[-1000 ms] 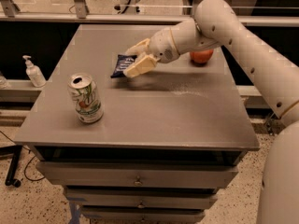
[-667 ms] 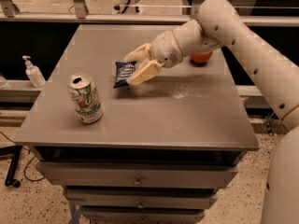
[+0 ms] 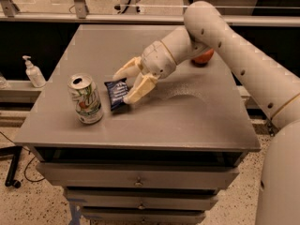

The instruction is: Move rxbar blueberry near 7up can

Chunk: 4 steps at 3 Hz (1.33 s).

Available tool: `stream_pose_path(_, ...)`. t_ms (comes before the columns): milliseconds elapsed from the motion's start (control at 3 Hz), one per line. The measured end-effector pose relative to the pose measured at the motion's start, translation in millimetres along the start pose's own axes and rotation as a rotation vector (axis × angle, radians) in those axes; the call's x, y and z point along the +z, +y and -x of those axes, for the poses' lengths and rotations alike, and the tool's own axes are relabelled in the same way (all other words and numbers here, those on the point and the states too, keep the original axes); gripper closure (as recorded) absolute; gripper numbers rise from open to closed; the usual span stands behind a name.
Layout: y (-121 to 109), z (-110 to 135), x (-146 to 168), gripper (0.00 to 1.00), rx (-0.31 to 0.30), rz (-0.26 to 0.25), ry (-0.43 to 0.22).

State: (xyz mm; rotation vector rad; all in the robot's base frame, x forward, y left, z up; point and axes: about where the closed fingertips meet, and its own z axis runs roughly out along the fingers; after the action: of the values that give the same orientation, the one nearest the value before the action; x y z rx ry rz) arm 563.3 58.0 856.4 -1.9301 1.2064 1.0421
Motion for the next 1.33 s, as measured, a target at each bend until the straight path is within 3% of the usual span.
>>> stream_pose_path(333, 15.1, 2.3, 22.0, 1.00, -0.032, 0.099, 0.009)
stream_pose_path(667, 27.4, 5.7, 36.3, 0.82, -0.065, 0.194, 0.026)
stream_pose_path(1333, 31.1, 8.3, 45.5, 0.36, -0.097, 0.251, 0.052)
